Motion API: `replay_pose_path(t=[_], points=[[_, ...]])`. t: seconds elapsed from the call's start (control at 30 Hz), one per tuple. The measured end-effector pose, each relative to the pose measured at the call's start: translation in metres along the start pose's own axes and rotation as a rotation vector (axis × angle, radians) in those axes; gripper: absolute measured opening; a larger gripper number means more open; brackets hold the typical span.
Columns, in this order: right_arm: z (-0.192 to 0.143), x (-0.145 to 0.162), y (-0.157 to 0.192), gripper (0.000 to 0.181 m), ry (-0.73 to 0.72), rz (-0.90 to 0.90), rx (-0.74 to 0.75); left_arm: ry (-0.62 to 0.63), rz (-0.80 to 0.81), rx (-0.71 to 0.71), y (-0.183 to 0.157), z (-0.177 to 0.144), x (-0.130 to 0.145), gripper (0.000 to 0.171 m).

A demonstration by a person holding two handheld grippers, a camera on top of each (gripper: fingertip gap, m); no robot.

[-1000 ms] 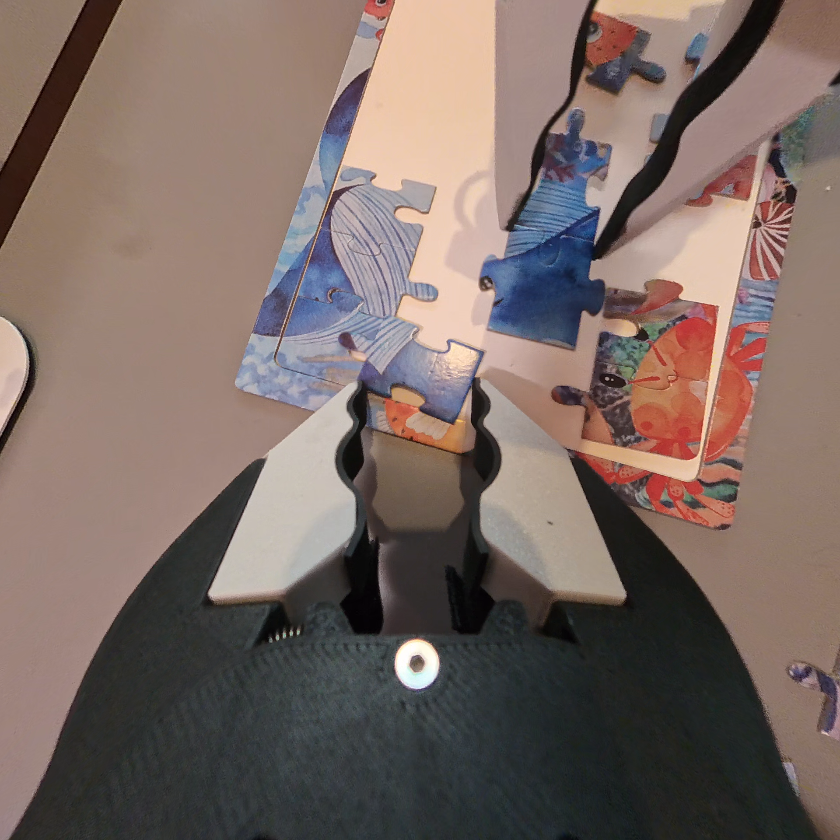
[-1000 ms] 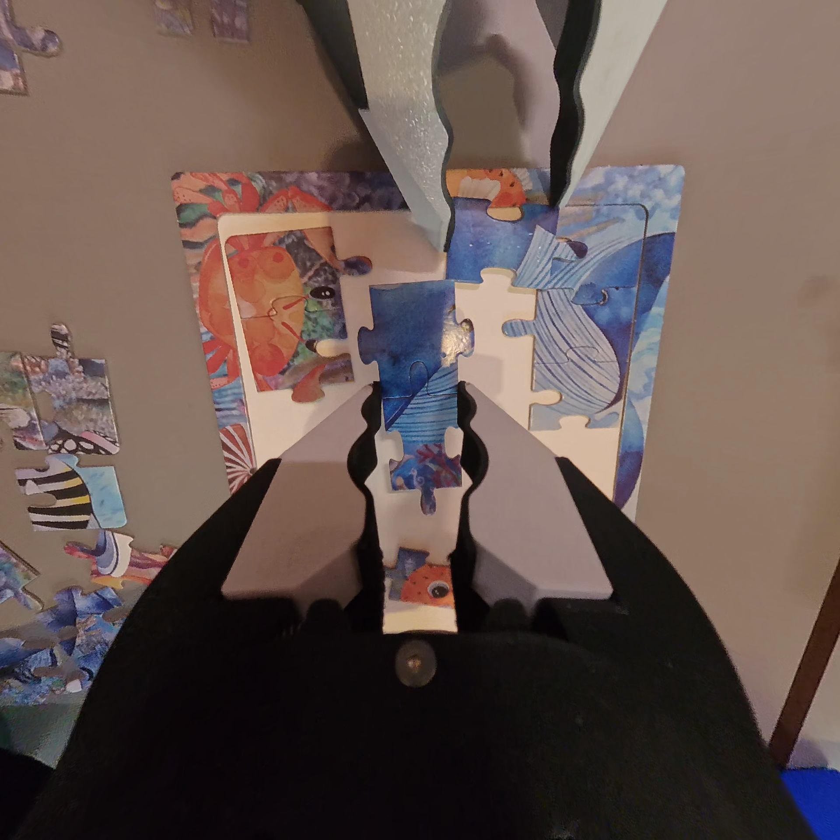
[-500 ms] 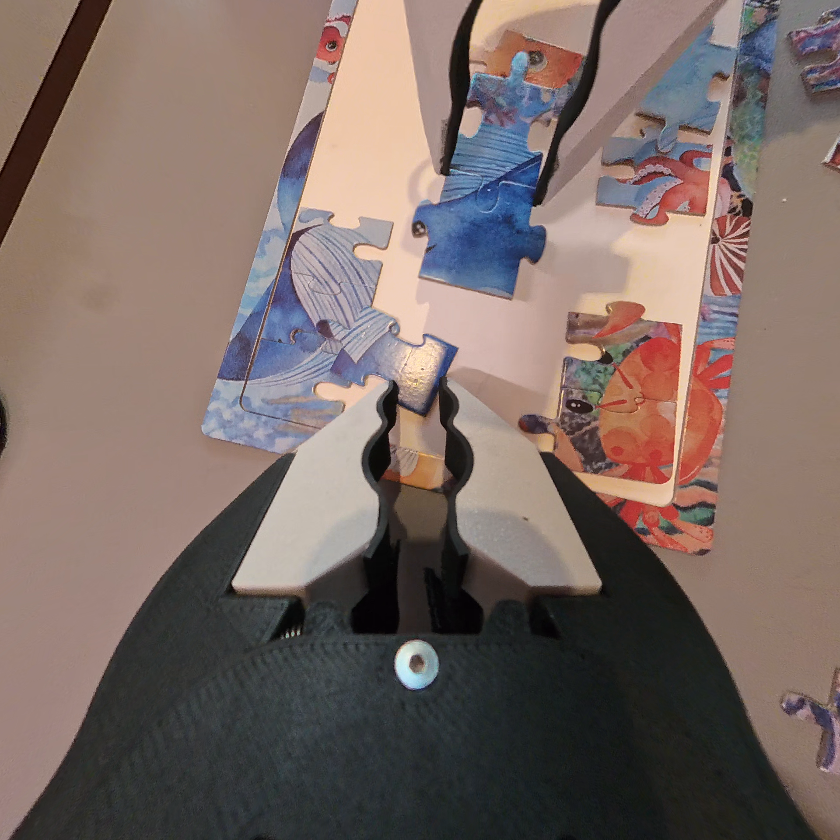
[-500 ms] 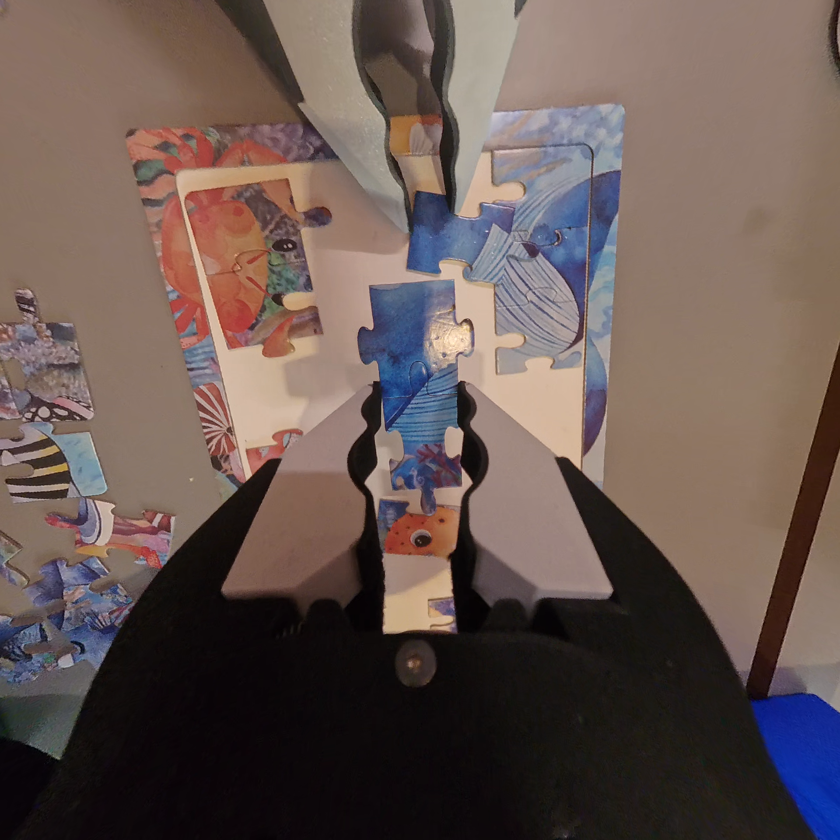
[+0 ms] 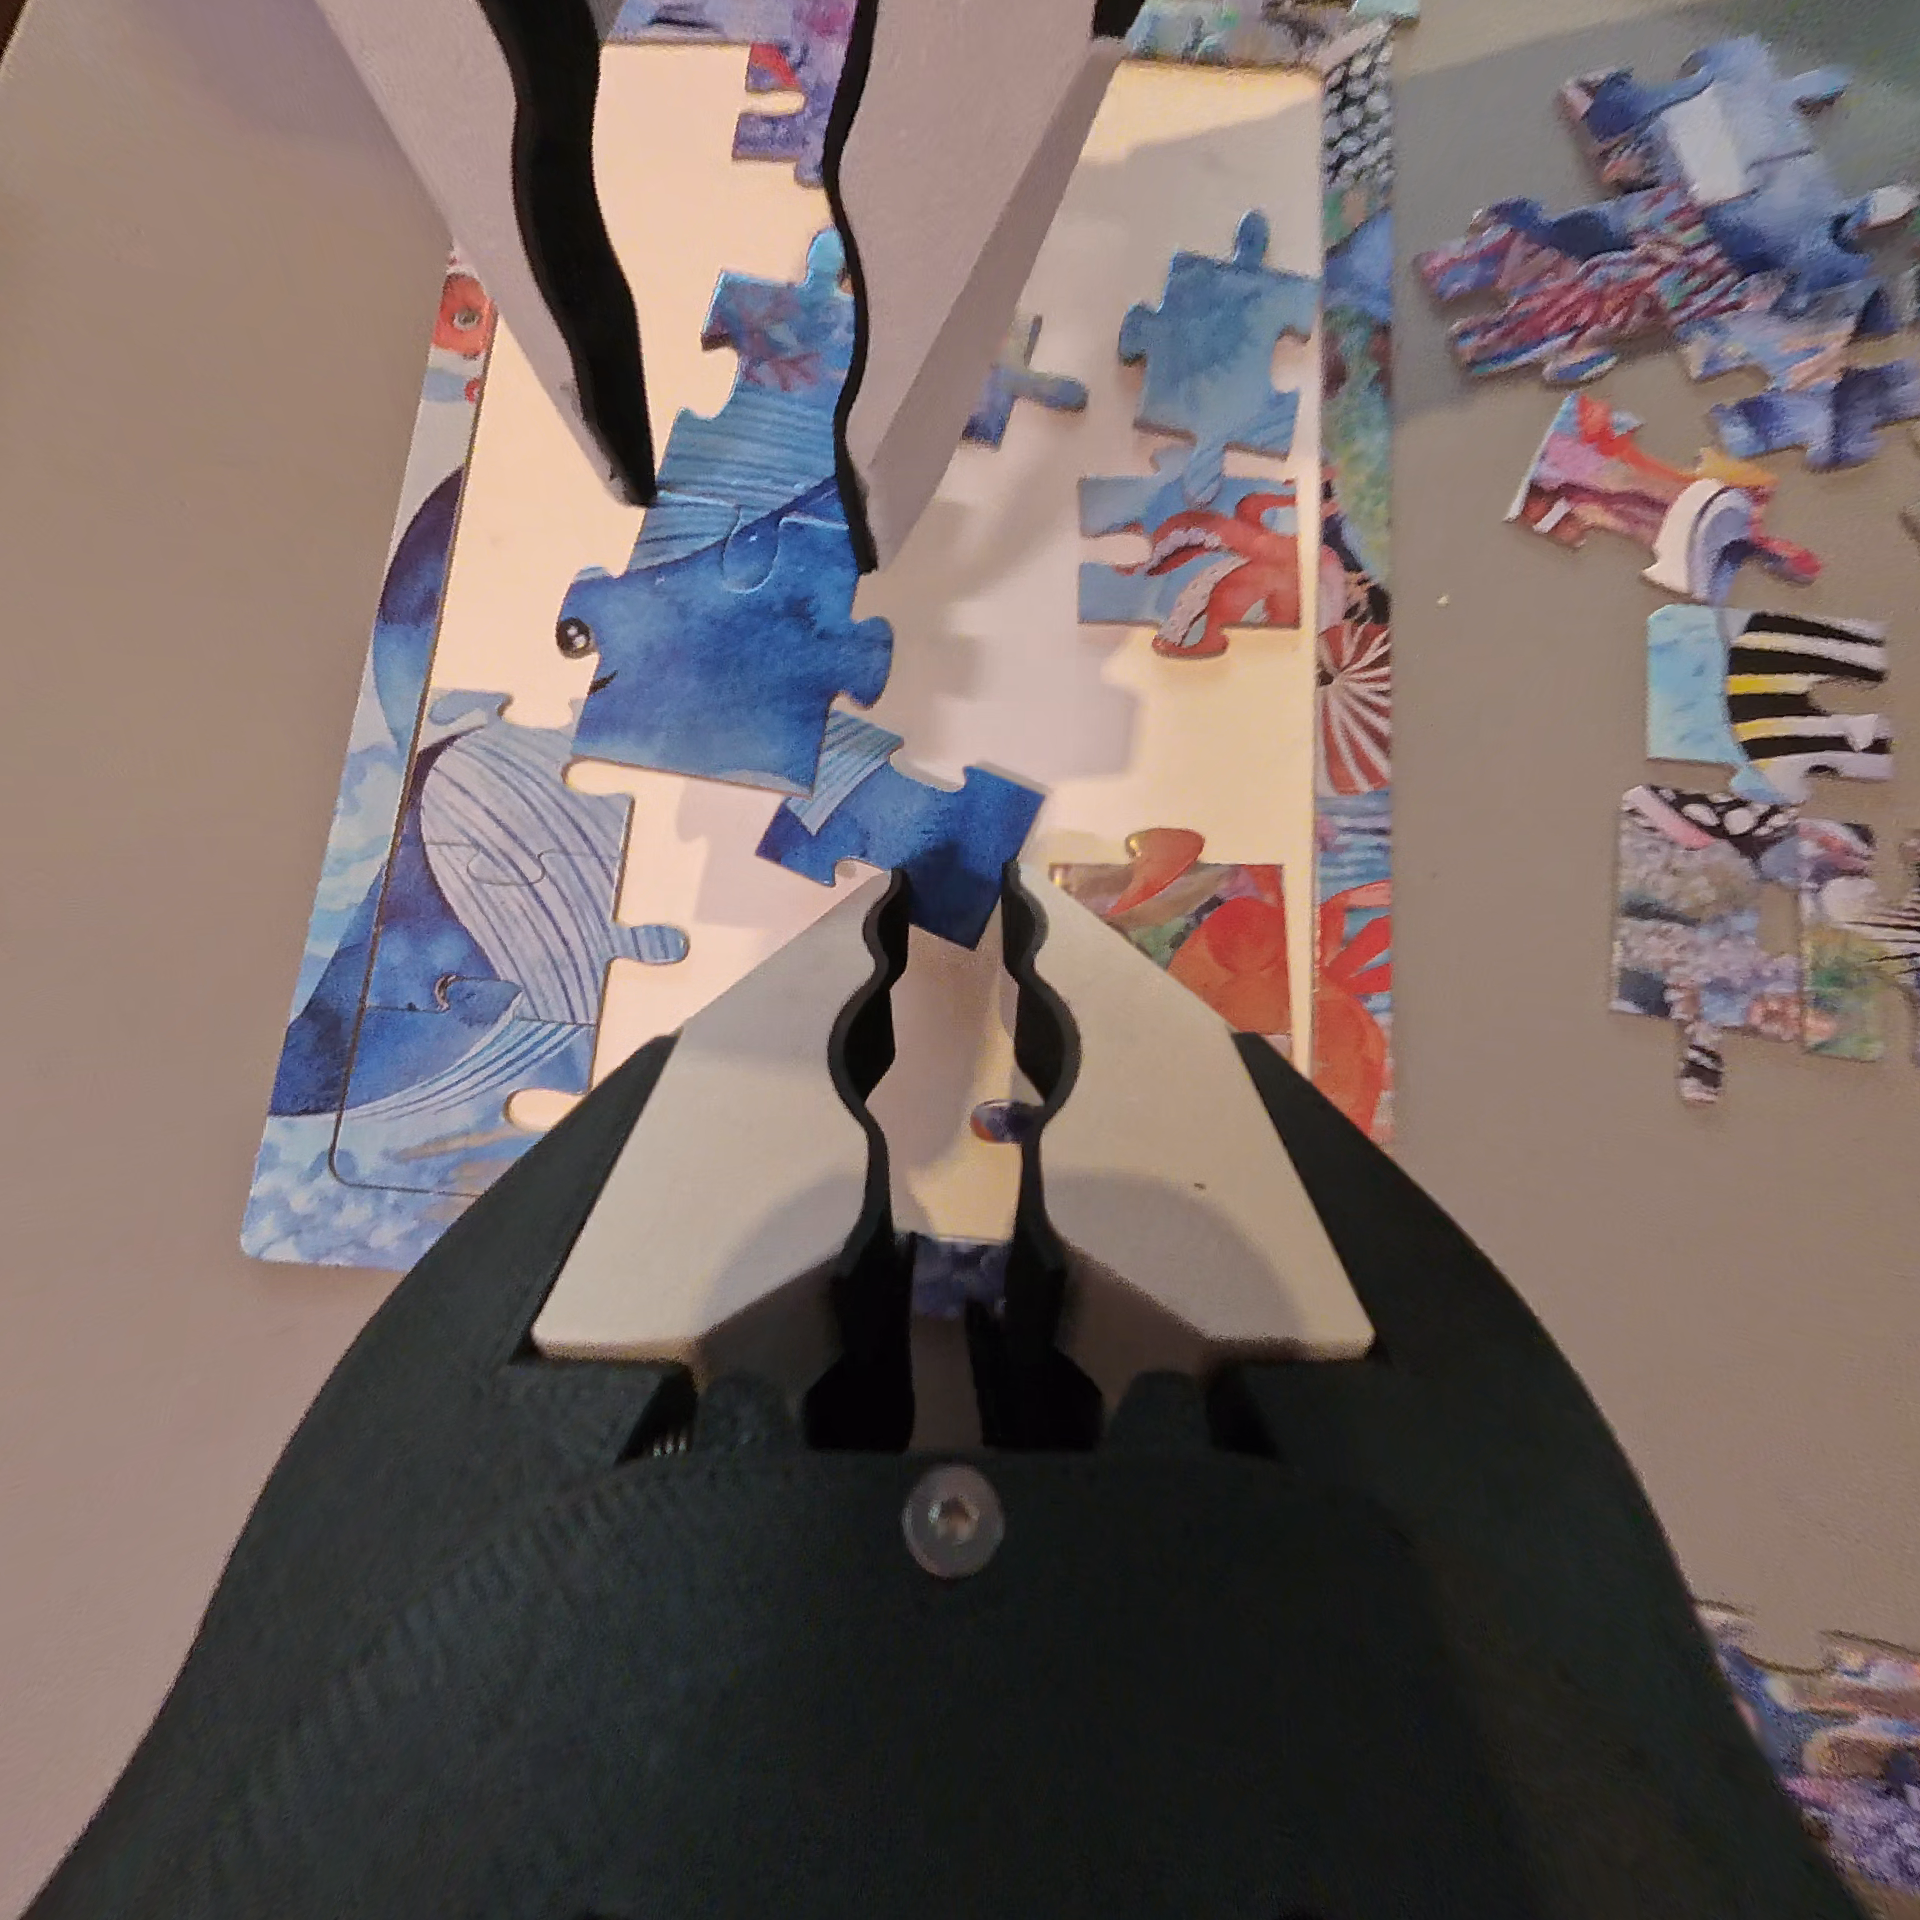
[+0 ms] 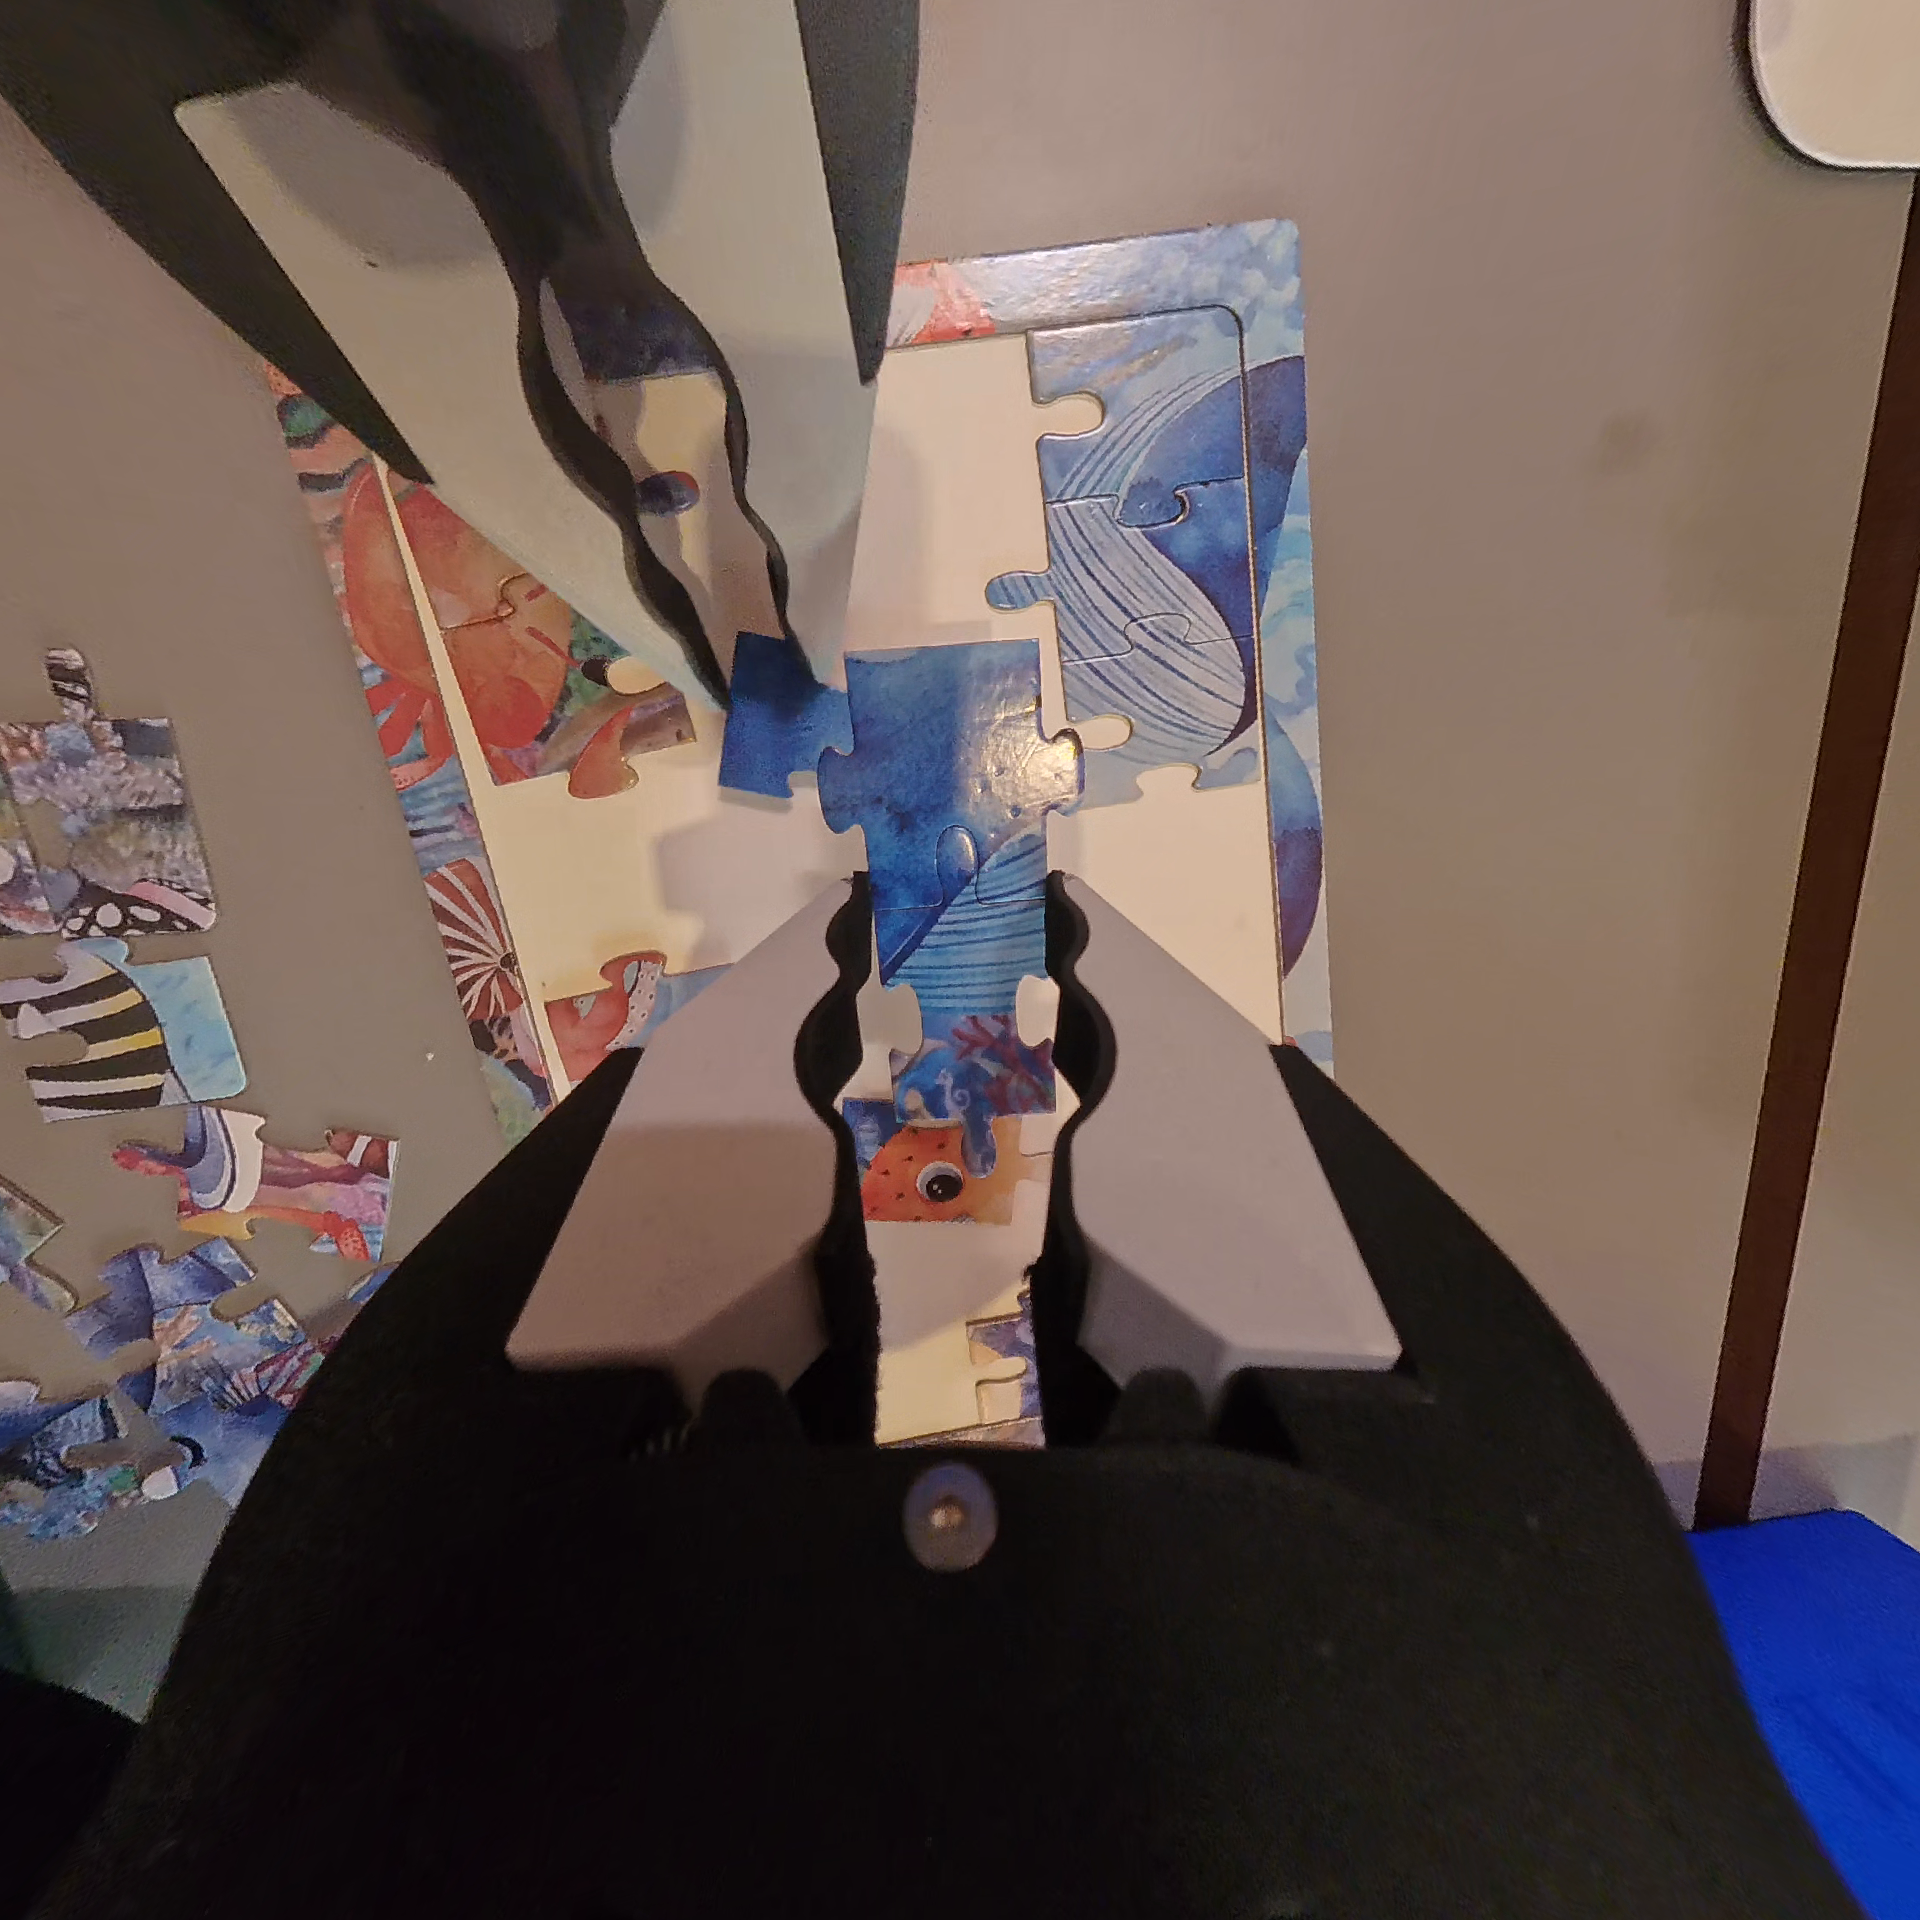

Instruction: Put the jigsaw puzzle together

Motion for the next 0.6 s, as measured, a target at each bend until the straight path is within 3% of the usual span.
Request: replay_pose_path(t=[0.17, 0.43, 0.6], points=[[-0.008, -0.001, -0.001, 0.031, -0.03, 0.013, -0.001, -0.032, -0.022, 0.084, -0.018, -0.009, -0.012, 0.016], [-0.003, -0.002, 0.006, 0.031, -0.024, 0.003, -0.036, 0.073, 0.046, 0.368, -0.082, -0.018, -0.005, 0.017], [0.018, -0.011, 0.018, 0.031, 0.002, -0.033, -0.07, -0.006, 0.005, 0.47, -0.089, -0.053, -0.015, 0.037]])
Point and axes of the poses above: each gripper's, where its closed fingertips meet, z out along the fingers, x out of its underside, y = z × x across the jaws, the point moved 1 cm from there along -z, back along the fingers, and after that the axes turned 9 degrees about -y, right-handed, at the moved point
